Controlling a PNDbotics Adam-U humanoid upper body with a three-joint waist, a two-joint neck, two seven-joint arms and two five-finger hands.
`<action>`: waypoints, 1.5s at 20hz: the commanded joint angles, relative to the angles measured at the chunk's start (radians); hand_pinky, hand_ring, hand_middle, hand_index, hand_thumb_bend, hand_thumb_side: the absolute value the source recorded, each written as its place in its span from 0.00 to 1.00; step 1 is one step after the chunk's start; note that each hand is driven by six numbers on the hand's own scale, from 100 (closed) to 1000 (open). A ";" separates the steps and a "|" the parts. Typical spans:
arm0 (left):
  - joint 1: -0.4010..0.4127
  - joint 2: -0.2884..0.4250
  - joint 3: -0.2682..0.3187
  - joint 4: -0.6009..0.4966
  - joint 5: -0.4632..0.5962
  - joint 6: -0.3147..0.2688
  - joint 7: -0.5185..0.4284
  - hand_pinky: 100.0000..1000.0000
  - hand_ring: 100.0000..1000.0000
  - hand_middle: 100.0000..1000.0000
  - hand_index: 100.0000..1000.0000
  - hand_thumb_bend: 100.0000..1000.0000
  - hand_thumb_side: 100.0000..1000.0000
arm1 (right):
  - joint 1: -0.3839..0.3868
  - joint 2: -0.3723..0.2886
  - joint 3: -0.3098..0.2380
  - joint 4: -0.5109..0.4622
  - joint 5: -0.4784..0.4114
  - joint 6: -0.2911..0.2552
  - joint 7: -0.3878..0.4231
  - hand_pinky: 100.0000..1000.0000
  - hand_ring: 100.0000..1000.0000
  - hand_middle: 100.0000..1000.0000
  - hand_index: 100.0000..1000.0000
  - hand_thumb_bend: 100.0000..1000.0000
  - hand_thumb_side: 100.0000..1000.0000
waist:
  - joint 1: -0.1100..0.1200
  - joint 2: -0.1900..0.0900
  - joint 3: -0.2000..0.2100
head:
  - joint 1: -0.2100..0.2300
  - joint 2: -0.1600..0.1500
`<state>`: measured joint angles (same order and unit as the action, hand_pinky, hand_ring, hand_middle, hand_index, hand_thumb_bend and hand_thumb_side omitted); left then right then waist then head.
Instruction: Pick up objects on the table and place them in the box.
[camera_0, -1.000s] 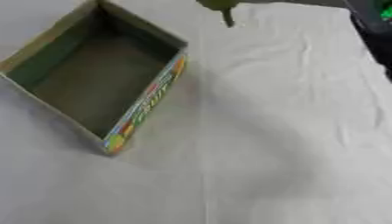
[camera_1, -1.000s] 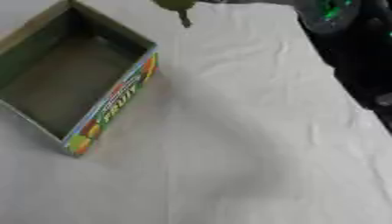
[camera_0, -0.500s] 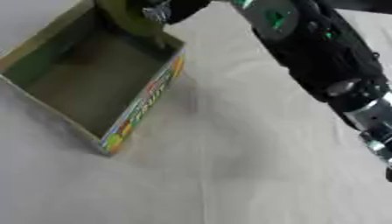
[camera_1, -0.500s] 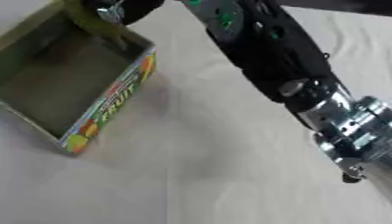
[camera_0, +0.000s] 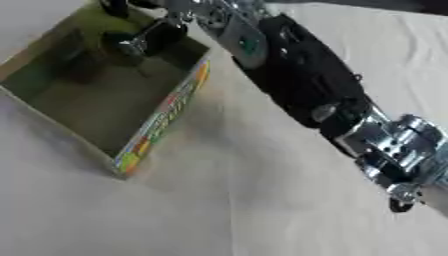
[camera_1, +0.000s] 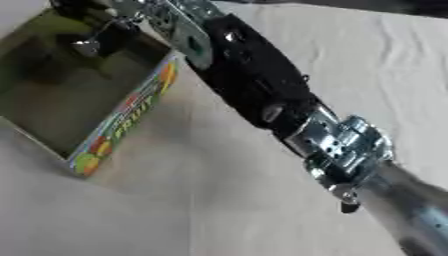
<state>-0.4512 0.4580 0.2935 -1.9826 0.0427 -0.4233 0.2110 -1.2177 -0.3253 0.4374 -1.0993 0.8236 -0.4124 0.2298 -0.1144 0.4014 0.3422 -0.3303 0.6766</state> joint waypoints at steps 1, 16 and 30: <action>-0.013 0.026 0.003 -0.017 0.008 0.000 -0.010 0.56 0.62 0.57 0.70 0.00 0.48 | -0.015 0.013 -0.015 0.028 0.060 -0.010 0.004 0.72 0.61 0.46 0.60 0.00 0.21 | 0.008 -0.019 0.003 | -0.005 0.001; 0.010 0.032 0.006 -0.017 0.004 0.005 -0.024 0.56 0.62 0.57 0.70 0.00 0.49 | -0.009 -0.098 -0.075 -0.266 0.016 0.078 0.015 0.77 0.75 0.75 0.87 0.00 0.09 | 0.016 -0.029 -0.029 | 0.030 0.002; 0.068 0.023 0.041 -0.017 -0.032 0.016 -0.003 0.55 0.62 0.57 0.70 0.00 0.52 | 0.414 -0.509 -0.408 -0.898 -0.381 0.269 -0.242 0.78 0.75 0.75 0.86 0.00 0.02 | 0.051 -0.014 -0.113 | 0.143 -0.019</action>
